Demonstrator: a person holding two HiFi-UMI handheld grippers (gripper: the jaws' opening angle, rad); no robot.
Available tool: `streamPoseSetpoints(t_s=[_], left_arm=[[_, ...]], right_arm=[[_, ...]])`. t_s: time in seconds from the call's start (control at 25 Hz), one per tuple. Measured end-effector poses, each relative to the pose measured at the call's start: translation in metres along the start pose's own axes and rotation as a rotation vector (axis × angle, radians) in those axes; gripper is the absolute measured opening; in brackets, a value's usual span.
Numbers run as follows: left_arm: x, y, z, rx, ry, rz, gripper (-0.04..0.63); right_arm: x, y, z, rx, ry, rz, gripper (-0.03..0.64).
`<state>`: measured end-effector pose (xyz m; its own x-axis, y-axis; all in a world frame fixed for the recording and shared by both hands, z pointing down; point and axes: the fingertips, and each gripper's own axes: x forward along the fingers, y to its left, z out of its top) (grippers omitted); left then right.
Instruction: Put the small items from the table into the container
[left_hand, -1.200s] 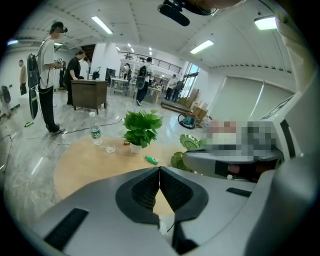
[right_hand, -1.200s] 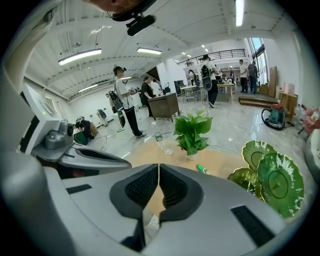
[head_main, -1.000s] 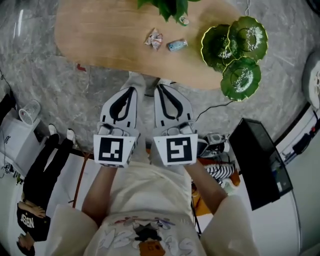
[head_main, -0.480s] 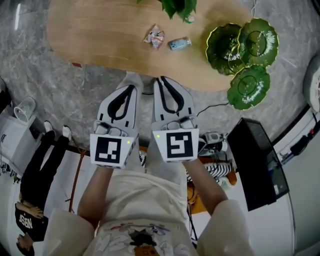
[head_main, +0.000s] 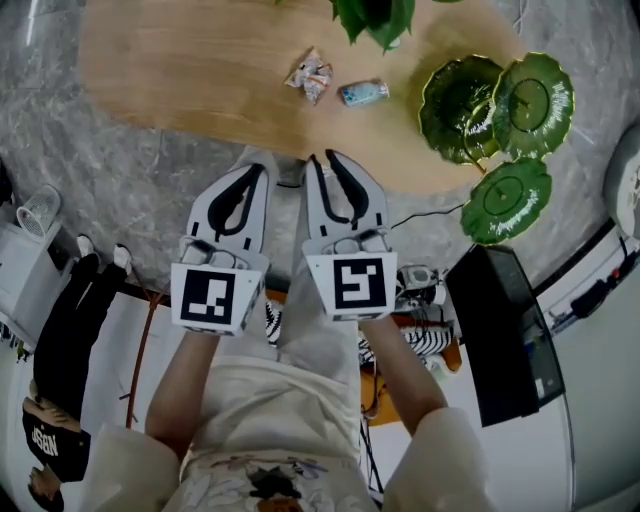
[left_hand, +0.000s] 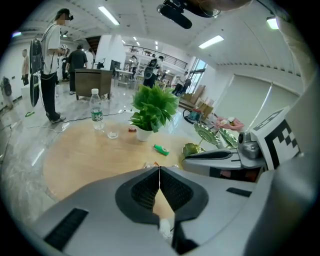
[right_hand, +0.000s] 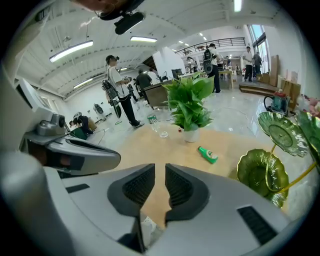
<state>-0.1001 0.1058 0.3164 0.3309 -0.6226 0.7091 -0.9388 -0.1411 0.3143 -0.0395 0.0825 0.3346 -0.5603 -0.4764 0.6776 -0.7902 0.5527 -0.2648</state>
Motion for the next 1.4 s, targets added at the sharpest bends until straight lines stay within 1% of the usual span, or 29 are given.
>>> streamPoseSetpoints(t_s=[0.32,0.44,0.68,0.88,1.12,1.28,1.4], left_arm=[[0.018,0.014,-0.009,-0.013,0.010,-0.003,0.011],[0.026,0.019,-0.016,-0.019,0.035,-0.016,0.011],[0.037,0.032,-0.025,-0.034,0.055,-0.022,0.011],[0.045,0.034,-0.030,-0.042,0.066,-0.060,0.011],[0.053,0.039,-0.036,-0.049,0.087,-0.070,0.011],[0.059,0.043,-0.036,-0.036,0.099,-0.083,0.011],[0.064,0.042,-0.037,-0.028,0.107,-0.100,0.011]], right_arm=[[0.026,-0.007,-0.018,-0.025,0.050,-0.005,0.062],[0.036,-0.010,-0.023,-0.029,0.063,-0.005,0.069],[0.056,-0.018,-0.036,-0.036,0.091,-0.011,0.078],[0.071,-0.024,-0.040,-0.042,0.091,-0.020,0.087],[0.086,-0.030,-0.043,-0.035,0.106,-0.036,0.097],[0.098,-0.029,-0.046,0.009,0.114,-0.034,0.101],[0.103,-0.029,-0.047,0.020,0.118,-0.044,0.103]])
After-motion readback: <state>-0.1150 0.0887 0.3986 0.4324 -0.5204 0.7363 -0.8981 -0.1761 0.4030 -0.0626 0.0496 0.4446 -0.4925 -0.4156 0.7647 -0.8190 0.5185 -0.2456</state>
